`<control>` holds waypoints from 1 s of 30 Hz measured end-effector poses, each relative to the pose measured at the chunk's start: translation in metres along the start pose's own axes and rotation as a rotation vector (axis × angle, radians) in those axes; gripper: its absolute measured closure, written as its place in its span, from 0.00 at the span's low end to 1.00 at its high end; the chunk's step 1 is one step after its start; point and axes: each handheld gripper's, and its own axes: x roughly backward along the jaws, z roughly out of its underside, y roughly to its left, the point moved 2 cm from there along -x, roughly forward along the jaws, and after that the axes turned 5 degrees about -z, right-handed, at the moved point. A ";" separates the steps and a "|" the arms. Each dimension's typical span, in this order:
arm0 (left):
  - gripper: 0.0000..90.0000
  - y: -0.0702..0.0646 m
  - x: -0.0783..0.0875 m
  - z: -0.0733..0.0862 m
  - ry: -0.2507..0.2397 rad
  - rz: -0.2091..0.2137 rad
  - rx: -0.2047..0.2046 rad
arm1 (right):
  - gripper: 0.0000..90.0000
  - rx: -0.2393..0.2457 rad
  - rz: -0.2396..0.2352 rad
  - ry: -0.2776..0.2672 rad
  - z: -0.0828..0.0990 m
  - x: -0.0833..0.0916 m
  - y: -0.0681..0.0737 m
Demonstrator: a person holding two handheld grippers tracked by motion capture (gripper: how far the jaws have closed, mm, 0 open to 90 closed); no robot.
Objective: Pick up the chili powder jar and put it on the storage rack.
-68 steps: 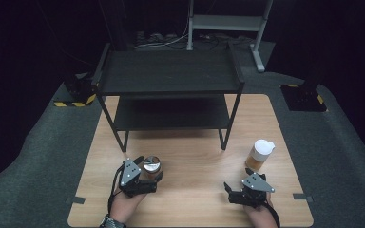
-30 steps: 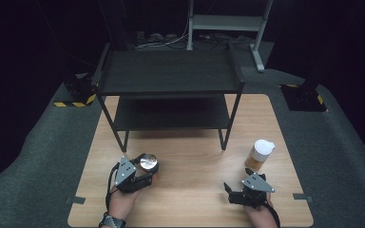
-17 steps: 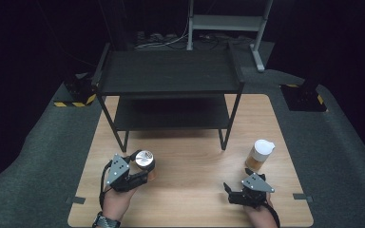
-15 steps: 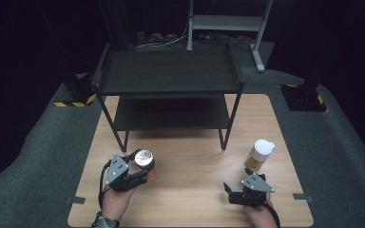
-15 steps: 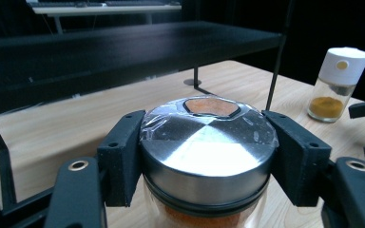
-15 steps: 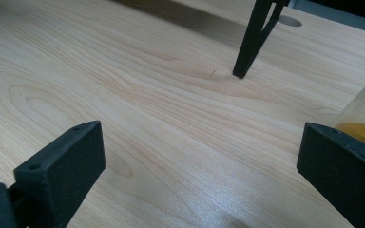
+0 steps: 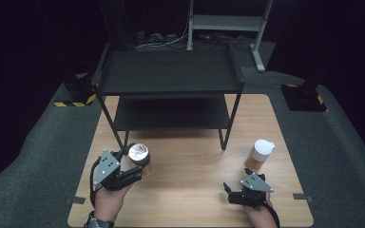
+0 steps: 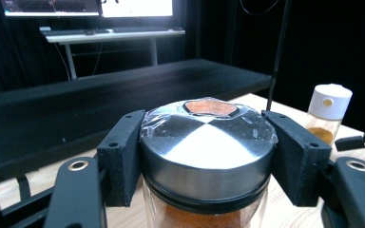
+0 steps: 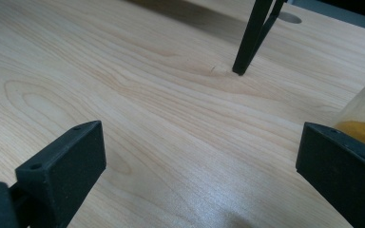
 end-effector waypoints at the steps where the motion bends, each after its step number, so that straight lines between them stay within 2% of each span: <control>1: 0.38 0.000 0.001 -0.002 0.000 -0.002 0.000 | 0.02 0.003 0.000 0.003 0.000 0.000 0.001; 16: 0.38 0.002 0.008 -0.026 -0.039 -0.016 -0.007 | 0.02 -0.004 0.000 0.004 -0.001 0.000 0.000; 30: 0.38 0.011 0.011 -0.055 -0.092 -0.038 -0.010 | 0.02 -0.006 -0.004 0.003 0.000 0.000 -0.001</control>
